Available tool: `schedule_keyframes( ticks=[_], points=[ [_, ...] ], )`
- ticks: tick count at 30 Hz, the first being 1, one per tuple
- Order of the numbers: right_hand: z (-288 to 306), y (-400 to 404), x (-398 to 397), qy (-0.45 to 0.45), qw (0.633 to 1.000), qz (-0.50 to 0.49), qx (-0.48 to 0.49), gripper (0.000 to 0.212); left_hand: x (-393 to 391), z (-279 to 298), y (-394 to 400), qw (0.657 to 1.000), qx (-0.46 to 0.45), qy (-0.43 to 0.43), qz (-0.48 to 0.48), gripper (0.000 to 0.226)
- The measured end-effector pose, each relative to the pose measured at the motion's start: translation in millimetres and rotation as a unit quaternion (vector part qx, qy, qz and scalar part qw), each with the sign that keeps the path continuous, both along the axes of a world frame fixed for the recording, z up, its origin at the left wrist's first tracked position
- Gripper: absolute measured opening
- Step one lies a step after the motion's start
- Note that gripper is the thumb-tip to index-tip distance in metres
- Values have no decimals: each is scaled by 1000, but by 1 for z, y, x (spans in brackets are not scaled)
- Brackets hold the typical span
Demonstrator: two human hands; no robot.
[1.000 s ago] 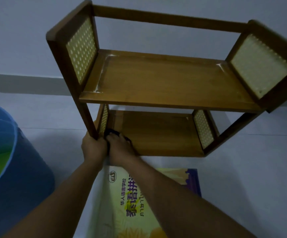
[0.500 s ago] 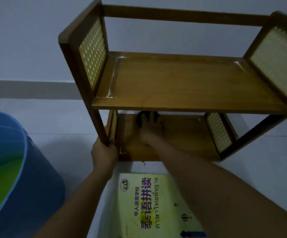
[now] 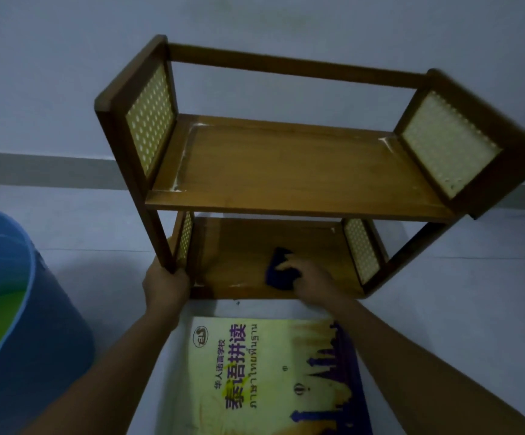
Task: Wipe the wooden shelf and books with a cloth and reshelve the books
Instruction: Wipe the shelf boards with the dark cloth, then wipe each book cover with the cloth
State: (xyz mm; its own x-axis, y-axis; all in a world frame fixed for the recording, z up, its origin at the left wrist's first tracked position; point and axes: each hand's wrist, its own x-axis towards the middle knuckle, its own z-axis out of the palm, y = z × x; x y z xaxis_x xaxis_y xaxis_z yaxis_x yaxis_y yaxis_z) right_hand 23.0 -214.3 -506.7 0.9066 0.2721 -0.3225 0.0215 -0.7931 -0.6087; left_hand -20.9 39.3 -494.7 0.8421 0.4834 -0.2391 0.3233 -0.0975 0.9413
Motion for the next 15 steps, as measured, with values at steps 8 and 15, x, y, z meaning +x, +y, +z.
schedule_keyframes(
  ticks=[8,15],
  points=[
    [35,-25,-8,-33,987,-156,20,50,-4,14,4,999,-13,46,-9,33],
    [75,-15,-118,-136,985,-97,46,60,-90,61,-6,977,134,-24,-165,59]
  ],
)
